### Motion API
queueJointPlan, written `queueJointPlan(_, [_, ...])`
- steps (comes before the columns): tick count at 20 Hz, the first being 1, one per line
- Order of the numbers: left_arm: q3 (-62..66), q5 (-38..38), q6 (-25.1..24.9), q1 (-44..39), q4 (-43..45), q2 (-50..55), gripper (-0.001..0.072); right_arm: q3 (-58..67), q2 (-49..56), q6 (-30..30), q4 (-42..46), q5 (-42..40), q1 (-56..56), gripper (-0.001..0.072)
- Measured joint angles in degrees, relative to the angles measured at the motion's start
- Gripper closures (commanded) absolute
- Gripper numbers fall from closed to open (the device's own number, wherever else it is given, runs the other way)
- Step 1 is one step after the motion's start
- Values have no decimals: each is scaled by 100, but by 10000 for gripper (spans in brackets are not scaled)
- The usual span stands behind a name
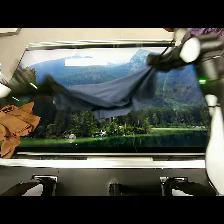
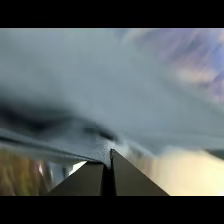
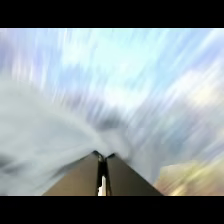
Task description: Fold the clothes and pants, and hang the long-sleeved shirts on hangers.
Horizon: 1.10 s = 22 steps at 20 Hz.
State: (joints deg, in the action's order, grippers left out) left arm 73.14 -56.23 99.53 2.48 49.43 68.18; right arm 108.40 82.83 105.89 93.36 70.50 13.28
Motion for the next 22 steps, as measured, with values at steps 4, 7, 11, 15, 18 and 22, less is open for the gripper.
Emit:
queueJointPlan(4, [3084, -1335, -11, 509, 1661, -83, 694, 772, -957, -133, 748, -90, -2, 682])
queueJointPlan(7, [4365, -1886, 127, 638, 2782, -476, 694, 970, -1947, -179, 890, -114, -2, 682])
queueJointPlan(11, [4422, -2192, 557, 695, 3810, -1512, 694, 1054, -3119, -195, 883, -107, 0, 682])
queueJointPlan(15, [4199, -2273, 852, 710, 4325, -2070, 694, 1047, -3609, -173, 798, 22, 0, 682])
queueJointPlan(18, [4094, -2337, 916, 713, 4474, -1869, 694, 916, -3401, -76, 774, 212, 0, 682])
queueJointPlan(22, [3694, -2396, 767, 710, 4430, -879, 693, 798, -2312, 334, 778, 514, 0, 682])
